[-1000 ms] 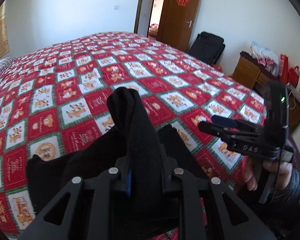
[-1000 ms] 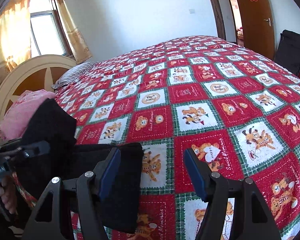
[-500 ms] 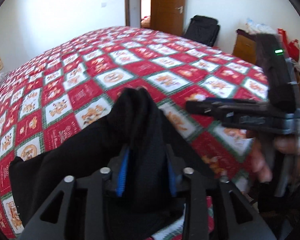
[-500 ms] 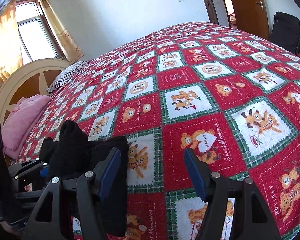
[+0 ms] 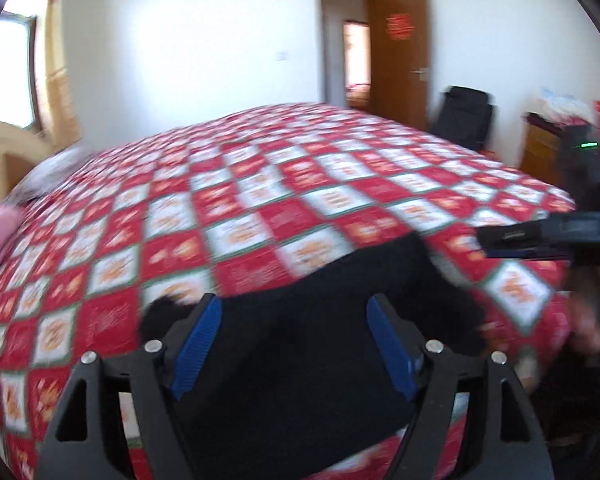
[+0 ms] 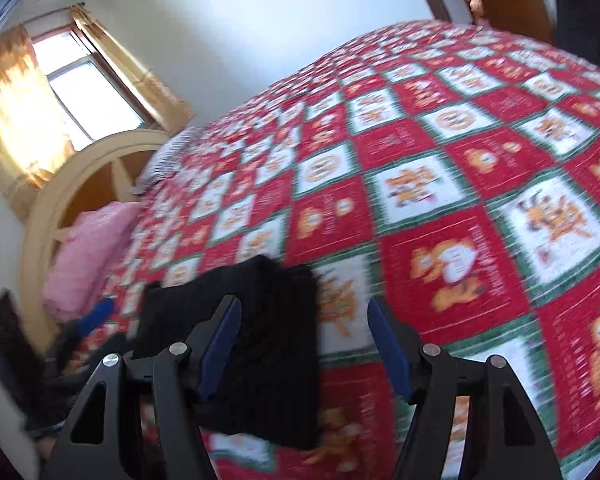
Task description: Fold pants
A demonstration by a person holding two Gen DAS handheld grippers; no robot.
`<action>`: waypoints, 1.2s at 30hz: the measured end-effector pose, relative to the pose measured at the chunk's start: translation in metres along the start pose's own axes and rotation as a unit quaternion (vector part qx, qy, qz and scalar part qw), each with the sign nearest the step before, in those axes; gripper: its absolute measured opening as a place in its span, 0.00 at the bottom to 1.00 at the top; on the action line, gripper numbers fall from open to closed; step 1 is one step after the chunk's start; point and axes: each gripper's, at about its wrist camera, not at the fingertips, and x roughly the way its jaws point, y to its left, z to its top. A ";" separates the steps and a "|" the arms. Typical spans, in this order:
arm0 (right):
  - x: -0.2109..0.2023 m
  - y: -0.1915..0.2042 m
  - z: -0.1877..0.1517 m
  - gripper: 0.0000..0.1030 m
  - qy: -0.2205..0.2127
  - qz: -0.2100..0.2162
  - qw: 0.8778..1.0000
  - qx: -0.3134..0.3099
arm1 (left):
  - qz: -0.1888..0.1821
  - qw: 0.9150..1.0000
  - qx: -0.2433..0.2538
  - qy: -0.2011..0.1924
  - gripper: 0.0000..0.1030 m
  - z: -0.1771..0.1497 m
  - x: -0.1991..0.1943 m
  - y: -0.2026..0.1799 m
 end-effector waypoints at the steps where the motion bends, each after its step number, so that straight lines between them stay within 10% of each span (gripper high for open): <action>1: -0.001 0.006 -0.001 0.69 0.003 0.007 1.000 -0.002 | 0.004 1.000 -0.015 0.004 0.76 -0.005 0.004 0.009; 7: 0.020 0.064 -0.030 0.69 0.032 -0.021 0.993 -0.109 | 0.024 0.996 -0.087 0.024 0.76 -0.030 0.020 0.046; 11: 0.027 0.051 -0.039 0.33 0.050 -0.090 0.989 -0.110 | 0.053 0.994 -0.093 0.035 0.94 -0.041 0.029 0.056; 21: 0.027 0.024 -0.046 0.34 0.070 -0.131 0.982 -0.120 | 0.042 0.992 -0.115 0.042 0.96 -0.053 0.029 0.065; 24: 0.018 0.030 -0.034 0.40 0.050 -0.126 0.984 -0.113 | 0.036 0.992 -0.115 0.044 0.96 -0.054 0.031 0.062; 26: 0.013 0.039 -0.018 0.66 0.019 -0.122 0.986 -0.110 | 0.031 0.993 -0.109 0.044 0.96 -0.054 0.032 0.058; 33: 0.062 0.042 0.021 0.66 0.022 -0.104 0.990 -0.090 | 0.028 0.993 -0.103 0.048 0.96 -0.055 0.032 0.054; 35: 0.076 0.035 0.022 0.30 0.040 -0.099 0.991 -0.078 | 0.024 0.993 -0.105 0.049 0.96 -0.056 0.033 0.055; 36: 0.080 0.033 0.020 0.29 0.047 -0.095 0.992 -0.072 | 0.023 0.993 -0.106 0.049 0.96 -0.056 0.033 0.056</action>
